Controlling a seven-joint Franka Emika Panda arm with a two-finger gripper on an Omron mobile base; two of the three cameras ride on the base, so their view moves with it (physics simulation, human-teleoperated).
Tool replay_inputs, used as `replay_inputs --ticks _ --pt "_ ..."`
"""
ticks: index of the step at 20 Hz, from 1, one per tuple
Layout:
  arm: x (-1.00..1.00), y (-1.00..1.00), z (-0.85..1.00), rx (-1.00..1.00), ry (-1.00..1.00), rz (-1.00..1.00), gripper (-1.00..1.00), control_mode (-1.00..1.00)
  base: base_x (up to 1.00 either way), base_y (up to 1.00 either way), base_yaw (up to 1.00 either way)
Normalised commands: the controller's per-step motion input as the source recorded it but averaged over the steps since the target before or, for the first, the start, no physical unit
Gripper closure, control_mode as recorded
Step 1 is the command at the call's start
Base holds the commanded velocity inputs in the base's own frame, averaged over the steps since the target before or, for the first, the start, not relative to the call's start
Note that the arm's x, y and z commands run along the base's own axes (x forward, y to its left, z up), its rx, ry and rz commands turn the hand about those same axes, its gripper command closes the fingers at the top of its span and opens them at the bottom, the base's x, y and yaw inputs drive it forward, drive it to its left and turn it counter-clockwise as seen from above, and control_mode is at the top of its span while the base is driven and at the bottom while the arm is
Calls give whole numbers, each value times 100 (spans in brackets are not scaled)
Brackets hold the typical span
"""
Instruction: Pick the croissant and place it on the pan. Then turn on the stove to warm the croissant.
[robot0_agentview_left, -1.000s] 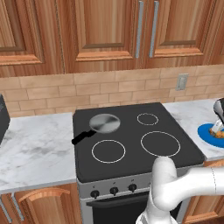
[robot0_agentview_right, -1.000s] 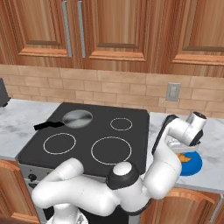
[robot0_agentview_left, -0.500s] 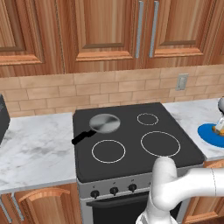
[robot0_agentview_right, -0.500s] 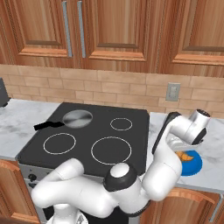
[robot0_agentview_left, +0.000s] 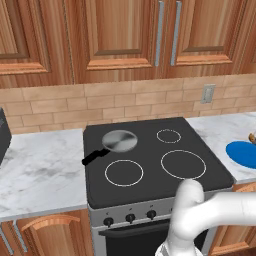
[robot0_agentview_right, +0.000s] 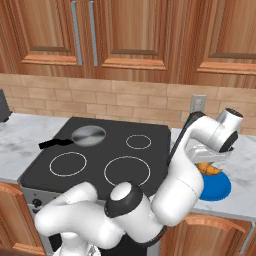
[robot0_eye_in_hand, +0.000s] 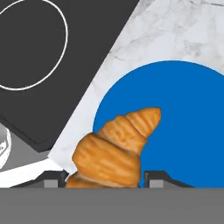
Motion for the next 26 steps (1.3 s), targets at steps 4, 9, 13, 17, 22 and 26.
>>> replay_inputs --ticks 4,9,13,17,22,26 --pt "-54 79 35 -13 0 0 100 -100 0 0 0" --pt "-60 96 11 -16 0 1 100 -100 0 0 0" --pt "-48 89 14 -11 0 1 100 -100 0 0 0" --pt "-21 76 40 -2 0 0 100 -100 0 0 0" --pt "0 62 49 0 0 0 100 -100 0 0 0" --pt "0 74 36 0 0 0 100 -100 0 0 0"
